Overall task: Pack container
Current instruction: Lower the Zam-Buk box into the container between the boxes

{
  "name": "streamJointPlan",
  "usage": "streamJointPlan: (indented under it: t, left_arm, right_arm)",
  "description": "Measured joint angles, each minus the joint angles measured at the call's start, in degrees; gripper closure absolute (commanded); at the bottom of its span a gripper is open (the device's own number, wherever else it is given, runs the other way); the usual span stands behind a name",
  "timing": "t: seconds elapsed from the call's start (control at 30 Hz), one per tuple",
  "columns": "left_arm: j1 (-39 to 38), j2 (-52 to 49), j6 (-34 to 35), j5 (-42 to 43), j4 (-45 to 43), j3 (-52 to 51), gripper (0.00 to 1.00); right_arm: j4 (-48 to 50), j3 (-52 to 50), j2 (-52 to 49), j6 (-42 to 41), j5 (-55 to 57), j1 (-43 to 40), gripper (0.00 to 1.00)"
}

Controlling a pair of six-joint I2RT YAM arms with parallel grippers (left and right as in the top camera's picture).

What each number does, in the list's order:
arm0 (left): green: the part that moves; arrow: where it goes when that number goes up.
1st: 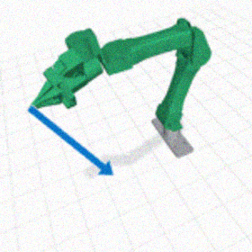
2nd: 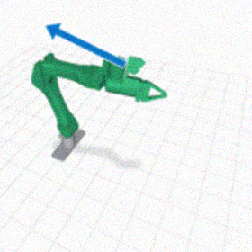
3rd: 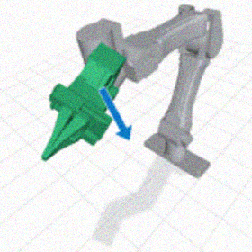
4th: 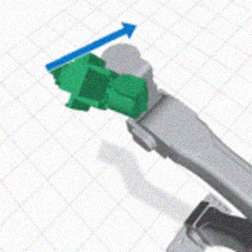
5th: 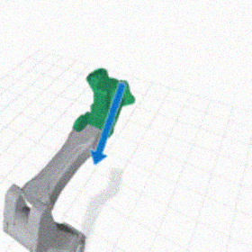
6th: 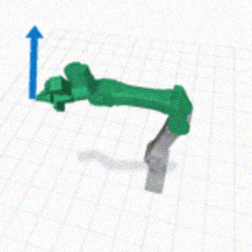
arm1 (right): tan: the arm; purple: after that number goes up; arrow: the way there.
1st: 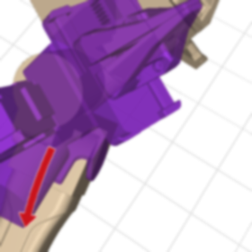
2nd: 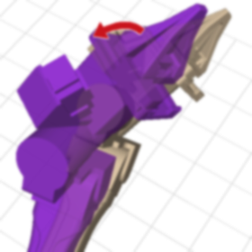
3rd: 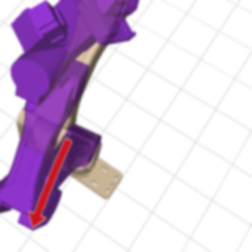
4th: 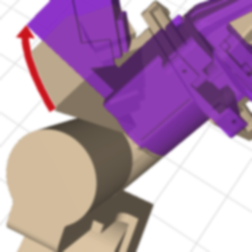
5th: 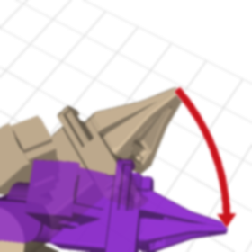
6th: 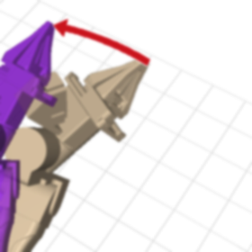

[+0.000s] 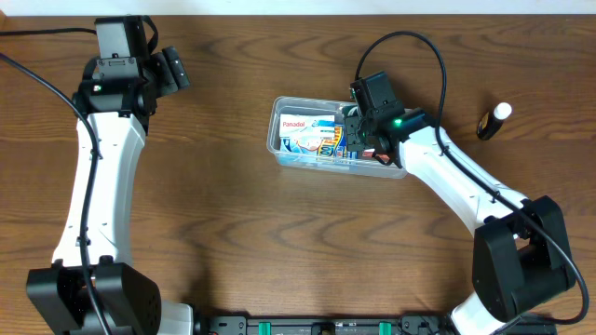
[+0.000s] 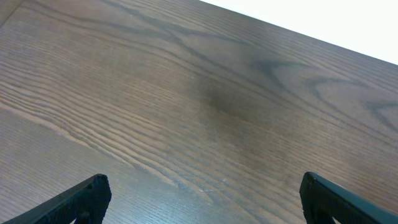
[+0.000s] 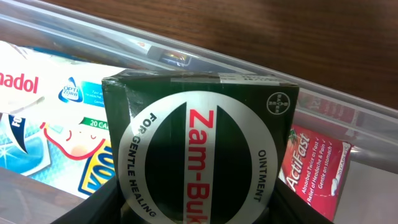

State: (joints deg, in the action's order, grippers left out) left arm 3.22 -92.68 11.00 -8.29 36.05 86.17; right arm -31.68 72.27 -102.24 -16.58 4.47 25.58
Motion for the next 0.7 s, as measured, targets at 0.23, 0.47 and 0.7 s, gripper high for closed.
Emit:
streamJointPlan:
  t: [0.23, 0.47, 0.7]
  left_arm:
    - [0.0, 0.0, 0.0, 0.0, 0.0, 0.0, 0.02]
    - [0.0, 0.0, 0.0, 0.0, 0.0, 0.0, 0.02]
    - [0.0, 0.0, 0.0, 0.0, 0.0, 0.0, 0.02]
  right_arm:
    - [-3.4, -0.1, 1.0, -1.3, -1.5, 0.0, 0.71]
    - [-6.3, -0.4, 1.3, -5.5, -2.1, 0.0, 0.68]
    - [-4.5, -0.4, 1.3, -8.9, -1.3, 0.9, 0.67]
